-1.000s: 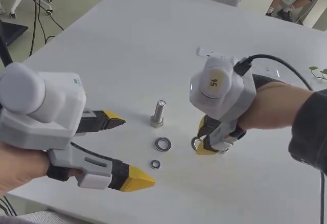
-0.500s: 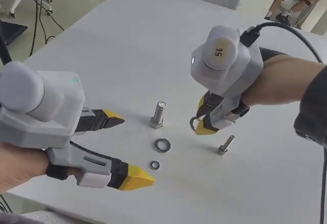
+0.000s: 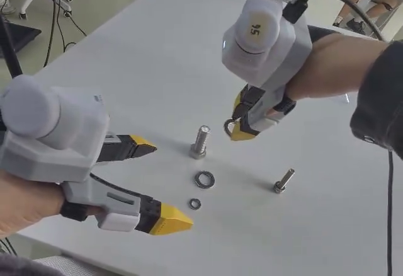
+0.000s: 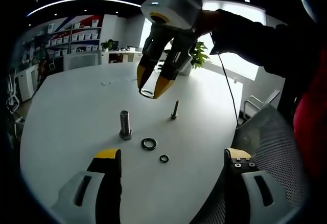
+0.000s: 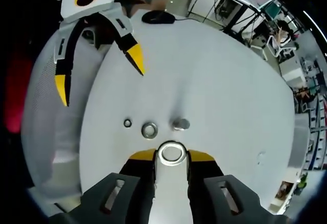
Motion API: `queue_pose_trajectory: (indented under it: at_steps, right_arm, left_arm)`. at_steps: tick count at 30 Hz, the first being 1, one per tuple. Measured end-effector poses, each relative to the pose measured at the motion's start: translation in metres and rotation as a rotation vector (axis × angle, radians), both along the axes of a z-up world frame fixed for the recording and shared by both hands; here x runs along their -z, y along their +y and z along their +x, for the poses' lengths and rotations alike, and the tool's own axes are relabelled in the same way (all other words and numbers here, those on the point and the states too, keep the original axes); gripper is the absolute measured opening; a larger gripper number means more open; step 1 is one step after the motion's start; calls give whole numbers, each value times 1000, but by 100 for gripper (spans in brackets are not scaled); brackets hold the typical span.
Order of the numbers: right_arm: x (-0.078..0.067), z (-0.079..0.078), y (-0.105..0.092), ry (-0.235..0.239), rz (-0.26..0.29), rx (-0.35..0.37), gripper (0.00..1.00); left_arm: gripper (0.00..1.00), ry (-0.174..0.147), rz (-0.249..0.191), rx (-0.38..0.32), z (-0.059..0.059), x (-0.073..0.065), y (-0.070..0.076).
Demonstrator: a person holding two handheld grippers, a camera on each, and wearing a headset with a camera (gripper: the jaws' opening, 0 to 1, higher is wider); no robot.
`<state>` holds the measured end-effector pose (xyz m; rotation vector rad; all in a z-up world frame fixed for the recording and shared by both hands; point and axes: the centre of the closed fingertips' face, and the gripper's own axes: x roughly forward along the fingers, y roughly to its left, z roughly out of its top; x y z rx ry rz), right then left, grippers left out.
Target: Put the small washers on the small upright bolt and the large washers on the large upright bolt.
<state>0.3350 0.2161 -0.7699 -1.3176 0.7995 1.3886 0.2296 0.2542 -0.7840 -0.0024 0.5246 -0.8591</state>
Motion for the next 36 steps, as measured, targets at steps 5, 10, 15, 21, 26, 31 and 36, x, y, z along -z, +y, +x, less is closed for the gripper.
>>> queue_pose_trajectory:
  at_steps: [5,10,15,21,26,31,36]
  right_arm:
    - [-2,6,8,-11,-7,-14,24]
    - [1,13,19,-9,-13,-29,24]
    - [9,19,25,-10,-30,-43,24]
    - [15,21,29,1,-45,-53,24]
    - [23,21,31,13,-60,-64,24]
    - [29,20,35,24,-68,-73,24]
    - [34,22,34,27,-83,-77,24]
  left_arm:
    - [82,0,-1,-8,2,0,2]
    - [82,3,-3,-12,2,1,4]
    - [82,6,1,-20,3,4,5]
    - [83,16,-1,-23,5,8,4]
    - [83,14,-2,-28,8,9,3]
    - [83,14,-5,-33,9,9,4]
    - [82,16,-9,-36,9,9,4]
